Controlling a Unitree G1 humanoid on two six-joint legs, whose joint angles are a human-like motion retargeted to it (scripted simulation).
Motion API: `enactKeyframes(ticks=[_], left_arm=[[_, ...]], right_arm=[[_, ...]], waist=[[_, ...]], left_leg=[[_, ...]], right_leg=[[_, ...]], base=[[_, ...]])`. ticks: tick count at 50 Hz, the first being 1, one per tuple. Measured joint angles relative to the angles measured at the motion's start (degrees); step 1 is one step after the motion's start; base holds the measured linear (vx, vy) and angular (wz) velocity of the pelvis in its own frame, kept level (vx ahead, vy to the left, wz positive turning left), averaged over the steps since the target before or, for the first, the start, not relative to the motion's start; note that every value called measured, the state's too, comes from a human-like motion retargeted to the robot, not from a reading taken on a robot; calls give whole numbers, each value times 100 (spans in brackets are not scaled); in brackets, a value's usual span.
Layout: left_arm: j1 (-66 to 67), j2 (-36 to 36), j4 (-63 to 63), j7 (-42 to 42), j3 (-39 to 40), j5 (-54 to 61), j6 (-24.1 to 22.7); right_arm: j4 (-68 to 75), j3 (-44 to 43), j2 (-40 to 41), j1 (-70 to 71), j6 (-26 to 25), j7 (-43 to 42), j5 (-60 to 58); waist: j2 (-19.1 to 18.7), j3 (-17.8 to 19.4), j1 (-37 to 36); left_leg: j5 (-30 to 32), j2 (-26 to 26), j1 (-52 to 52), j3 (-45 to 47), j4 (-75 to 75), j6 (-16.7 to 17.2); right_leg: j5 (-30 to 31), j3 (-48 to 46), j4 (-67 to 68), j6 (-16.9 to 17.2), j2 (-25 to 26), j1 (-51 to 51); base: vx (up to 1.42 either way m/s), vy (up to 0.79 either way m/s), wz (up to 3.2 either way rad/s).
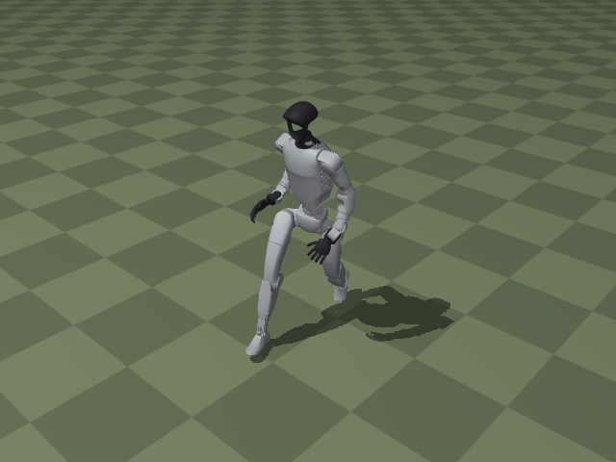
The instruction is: Walk run
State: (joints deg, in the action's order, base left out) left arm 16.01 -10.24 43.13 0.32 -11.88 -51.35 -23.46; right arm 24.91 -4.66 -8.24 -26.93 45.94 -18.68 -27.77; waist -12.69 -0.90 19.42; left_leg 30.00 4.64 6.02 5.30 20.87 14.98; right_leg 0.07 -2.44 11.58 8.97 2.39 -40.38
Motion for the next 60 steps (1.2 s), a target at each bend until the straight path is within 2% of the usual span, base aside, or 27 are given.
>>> enactKeyframes(ticks=[2,5,7,8,10,12,14,16,18,20,23,25,27,28,32,34,36,39,40,42,45,47,48,50,51,55,60], left_arm=[[20,116,230,-10,98,65,-6],[13,189,431,-20,156,74,19],[216,247,524,-128,332,-216,135],[198,296,582,-284,315,-442,160],[25,412,441,-658,410,-651,178],[59,411,73,-768,556,-789,196],[122,291,-301,-569,587,-875,134],[159,371,-483,-315,711,-680,39],[78,406,-579,-191,750,-245,-197],[-124,276,-688,-150,758,138,-359],[-465,-40,-810,89,640,-142,-72],[-529,-124,-818,281,503,-485,132],[-362,-202,-666,388,326,-578,317],[-226,-102,-527,410,62,-590,326],[-316,176,115,-134,552,-532,23],[-250,237,219,-138,265,-142,-131],[-195,230,318,-76,85,72,-355],[-232,34,379,-141,-206,-29,-574],[-262,-60,362,-176,-281,-121,-575],[-392,-229,312,-196,-304,-353,-457],[-548,-368,298,-82,-464,-513,-322],[-497,-493,347,-131,-410,-499,-244],[-348,-439,406,-306,-299,-688,-250],[-398,-108,842,-612,40,-1341,-273],[-452,74,923,-720,154,-1361,-233],[-470,136,476,-574,-14,-1043,-6],[-311,48,-204,222,-44,-1492,72]], right_arm=[[-58,21,-158,289,-155,-116,-362],[68,102,-347,752,-531,-71,-1009],[472,350,-232,747,-864,97,-1197],[763,50,-181,709,-858,479,-1171],[1207,55,-201,659,-1029,1078,-862],[1590,169,-110,513,-1297,1374,-622],[1940,31,66,406,-1602,1549,-656],[2199,-11,116,325,-1767,1695,-907],[2394,20,209,361,-1768,1841,-1102],[2540,-1,337,517,-1762,1739,-1114],[2561,54,404,805,-1535,1459,-910],[2453,175,297,845,-1356,1611,-837],[2215,400,275,524,-1492,2223,-897],[2201,233,303,255,-1575,2569,-1041],[1856,105,194,166,-1502,2943,-551],[1617,-42,106,42,-1237,2543,-384],[1477,-211,99,-37,-1017,2025,-363],[1381,-395,177,-50,-810,1291,-111],[1314,-396,181,-33,-722,1149,5],[1188,-323,105,149,-639,1066,73],[1032,-179,-61,412,-714,1047,-175],[950,241,-141,428,-906,1299,-367],[992,468,-153,299,-1043,1495,-418],[1541,-281,67,418,-1159,2362,-451],[1712,-326,116,541,-1424,2546,-341],[2191,-223,240,738,-2192,3187,-348],[2392,76,-62,829,-2007,2933,-1078]], waist=[[206,140,61],[877,123,80],[689,101,-360],[387,98,-475],[731,-167,-1301],[1240,-352,-2108],[1557,-368,-2434],[2116,-270,-2869],[2498,-102,-3185],[2692,118,-3470],[2353,363,-3158],[1994,385,-3048],[1768,-88,-2328],[1616,-216,-2190],[1250,-627,-1544],[1058,-762,-1340],[800,-709,-954],[683,-515,-390],[729,-392,-254],[800,-138,-211],[1282,21,63],[1508,-116,168],[1400,-170,-88],[872,-274,-188],[1078,-485,-585],[1444,-647,-1277],[1692,-571,-2084]], left_leg=[[0,-642,201,-772,528,-61],[-1,-1780,136,-761,1406,2],[-933,-1408,-655,-180,3076,-422],[-1607,-886,-1343,-377,4279,-762],[-2461,-772,-2451,36,4950,-1369],[-2901,-1054,-3261,408,4288,-1845],[-3150,-1104,-3850,319,3342,-2162],[-3388,-1190,-4146,1080,2029,-2544],[-3708,-1460,-4211,1563,570,-2763],[-3940,-1901,-4139,1214,-1009,-2402],[-4240,-1576,-3715,757,-1898,-2000],[-3208,-1110,-3689,616,-1279,-2525],[-3960,-516,-4063,207,838,-2998],[-4251,-1011,-3989,-810,1252,-2998],[-5240,-552,-2825,-15,1414,-2784],[-4356,-522,-1925,275,626,-2306],[-2667,-332,-1177,369,44,-1578],[-391,-384,-339,-18,-177,-376],[0,-541,-125,-241,33,2],[0,-700,-30,50,1063,2],[0,-1256,563,-460,1207,2],[-576,-904,496,-167,2078,-226],[-1104,-481,367,489,2813,-706],[-2205,-92,-897,-647,4503,-1156],[-2587,-369,-1373,-363,4474,-1525],[-3398,-702,-2835,99,3217,-2265],[-3566,-1071,-3268,487,-490,-2586]], right_leg=[[-294,-295,-506,81,-288,325],[1133,-828,-1,-1108,-756,611],[71,1363,1369,-1822,625,787],[-294,724,1735,-1904,563,839],[-623,478,1605,-2397,619,1583],[-165,1084,973,-2369,772,2557],[1372,507,178,-2054,716,3510],[2777,-88,575,-1142,106,4048],[2993,-588,1839,-95,-455,4294],[2993,-87,2803,369,-356,4488],[2993,-314,3539,-232,413,4766],[2993,-468,3959,-800,850,4877],[2930,-1645,4260,-1990,1006,4555],[2739,-1493,4788,-1946,1055,4207],[1612,-441,5243,-1655,1225,2179],[1419,-128,4031,-1503,1006,1677],[1339,-298,2612,-1363,495,1438],[1130,4,428,-604,38,1445],[901,223,-166,-341,-56,1502],[246,447,-833,5,-380,1457],[1055,555,-737,-478,-920,1435],[1651,417,147,-1217,-512,1523],[1433,1468,931,-1184,250,1620],[1177,-23,1534,-1202,17,1706],[1051,451,1429,-1364,290,1952],[1609,803,912,-1274,603,2877],[2993,221,114,-806,443,4276]], base=[[225,-56,-35],[250,-61,-23],[302,-88,-12],[248,-55,89],[221,-51,-47],[254,-49,-98],[248,-63,52],[276,-66,-8],[239,-68,-27],[225,-67,-33],[256,-68,22],[270,-82,-60],[282,-75,33],[245,11,30],[229,-21,-25],[193,-19,21],[225,-32,83],[200,-36,93],[206,-34,3],[196,-26,-63],[202,-67,45],[226,-110,22],[242,-97,7],[199,-57,96],[169,-49,-47],[151,-44,-103],[145,-34,-82]])
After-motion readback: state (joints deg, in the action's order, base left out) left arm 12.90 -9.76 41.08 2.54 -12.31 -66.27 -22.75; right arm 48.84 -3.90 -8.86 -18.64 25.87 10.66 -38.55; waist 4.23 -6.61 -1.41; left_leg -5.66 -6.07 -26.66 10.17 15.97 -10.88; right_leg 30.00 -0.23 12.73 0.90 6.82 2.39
